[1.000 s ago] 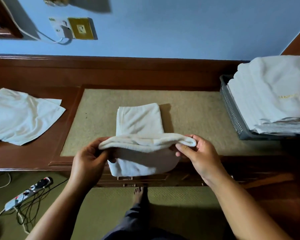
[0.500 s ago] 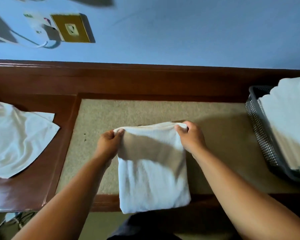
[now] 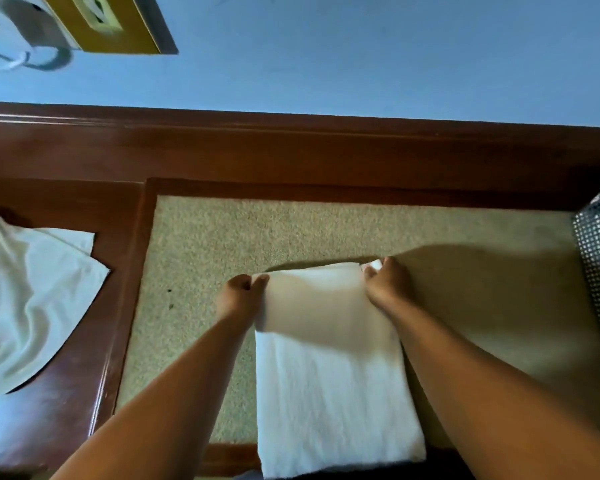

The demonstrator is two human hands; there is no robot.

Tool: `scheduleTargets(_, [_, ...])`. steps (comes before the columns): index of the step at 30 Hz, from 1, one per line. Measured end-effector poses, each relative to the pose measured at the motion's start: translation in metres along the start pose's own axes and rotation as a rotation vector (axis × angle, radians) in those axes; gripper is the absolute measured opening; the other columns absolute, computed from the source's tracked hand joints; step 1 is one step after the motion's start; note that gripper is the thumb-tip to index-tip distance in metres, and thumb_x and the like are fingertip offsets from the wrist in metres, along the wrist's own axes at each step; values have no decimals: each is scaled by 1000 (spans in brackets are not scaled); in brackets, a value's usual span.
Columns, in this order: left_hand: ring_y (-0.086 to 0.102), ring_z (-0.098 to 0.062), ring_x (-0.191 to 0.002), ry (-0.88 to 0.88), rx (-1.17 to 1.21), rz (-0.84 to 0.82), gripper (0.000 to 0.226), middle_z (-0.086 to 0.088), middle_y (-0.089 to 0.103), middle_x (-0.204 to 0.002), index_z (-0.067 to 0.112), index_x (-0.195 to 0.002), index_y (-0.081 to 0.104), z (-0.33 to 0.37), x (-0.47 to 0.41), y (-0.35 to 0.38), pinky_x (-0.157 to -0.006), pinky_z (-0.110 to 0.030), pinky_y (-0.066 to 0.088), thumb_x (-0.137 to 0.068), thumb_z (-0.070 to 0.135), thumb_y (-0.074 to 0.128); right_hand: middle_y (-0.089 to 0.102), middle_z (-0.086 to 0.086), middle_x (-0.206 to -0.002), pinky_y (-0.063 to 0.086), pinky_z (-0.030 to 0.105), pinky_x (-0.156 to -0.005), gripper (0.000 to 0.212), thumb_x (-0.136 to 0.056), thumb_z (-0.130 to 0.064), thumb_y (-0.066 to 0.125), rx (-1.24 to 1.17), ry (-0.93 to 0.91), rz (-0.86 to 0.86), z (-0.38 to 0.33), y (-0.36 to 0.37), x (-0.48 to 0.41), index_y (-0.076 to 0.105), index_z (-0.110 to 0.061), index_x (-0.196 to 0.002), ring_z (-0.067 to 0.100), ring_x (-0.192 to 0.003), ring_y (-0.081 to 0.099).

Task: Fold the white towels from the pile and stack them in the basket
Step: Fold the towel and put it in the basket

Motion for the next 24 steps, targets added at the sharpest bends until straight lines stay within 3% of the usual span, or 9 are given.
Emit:
scheduleTargets(3, [54, -27, -68, -5, -98, 3, 48, 0, 54, -61, 15, -67, 51, 8, 3, -2, -55, -33, 33, -90, 55, 64, 62, 21, -121, 50, 42, -95, 45, -93, -42, 61, 14, 12, 84, 2, 0, 2, 60, -5, -118, 40, -114, 57])
scheduleTargets(5, [58, -24, -78, 17, -153, -45, 48, 2, 61, -78, 17, -86, 58, 15, 8, 5, -63, -31, 38, -84, 64, 66, 57, 24, -123, 45, 44, -97, 49, -95, -43, 59, 5, 6, 120, 5, 0, 8, 57, -2, -121, 42, -115, 53])
scheduleTargets(7, [64, -24, -90, 7, -108, -115, 63, 1, 66, -96, 19, -106, 62, 13, 10, 17, -72, -30, 47, -72, 71, 74, 55, 27, -124, 44, 45, -96, 48, -97, -40, 55, 13, -4, 114, 8, 1, 12, 54, 2, -121, 44, -115, 52])
scheduleTargets(9, [70, -24, -93, -41, 54, -213, 81, 0, 72, -102, 20, -111, 65, 8, 16, 27, -78, -39, 59, -54, 76, 82, 56, 28, -125, 46, 45, -95, 45, -99, -35, 52, 11, -1, 79, 10, 1, 16, 52, 3, -123, 44, -116, 54])
scheduleTargets(14, [74, -35, -94, -105, 490, -533, 60, -19, 75, -106, 6, -112, 71, 24, 52, 38, -76, -50, 61, -66, 39, 90, 54, 18, -138, 41, 35, -98, 49, -102, -36, 49, -302, 121, -74, 28, -11, 33, 44, -4, -138, 36, -125, 53])
scheduleTargets(17, [72, -40, -98, 31, 561, -583, 48, -22, 73, -108, 1, -115, 68, 60, 79, 15, -74, -47, 60, -78, 28, 81, 60, 10, -128, 44, 35, -90, 45, -100, -42, 52, -481, 45, -33, 20, -46, 51, 48, -13, -134, 34, -118, 58])
scheduleTargets(21, [69, -44, -103, 405, 577, -556, 40, -25, 72, -108, -4, -111, 68, 124, 132, -49, -84, -47, 59, -81, 21, 78, 69, 0, -103, 57, 48, -87, 35, -80, -59, 72, -846, -229, 42, -5, -134, 100, 56, -37, -102, 21, -98, 68])
scheduleTargets(22, [70, -39, -102, 523, 552, -525, 38, -21, 73, -107, -2, -110, 68, 139, 150, -70, -86, -44, 58, -80, 20, 77, 69, -3, -100, 58, 41, -83, 39, -76, -58, 77, -915, -323, 37, -12, -159, 117, 56, -37, -101, 14, -94, 68])
scheduleTargets(24, [71, -22, -94, 783, 427, -418, 33, -9, 75, -101, 8, -106, 69, 161, 189, -109, -79, -33, 57, -78, 22, 79, 68, -6, -96, 55, 26, -75, 41, -79, -34, 78, -997, -526, -7, -24, -202, 155, 55, -29, -112, 6, -88, 66])
Point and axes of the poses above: each hand's wrist, its own x-axis away from the middle knuckle, its own y-axis out of the palm, z = x × y, the point moved 10 cm from there along -x, towards the middle knuckle
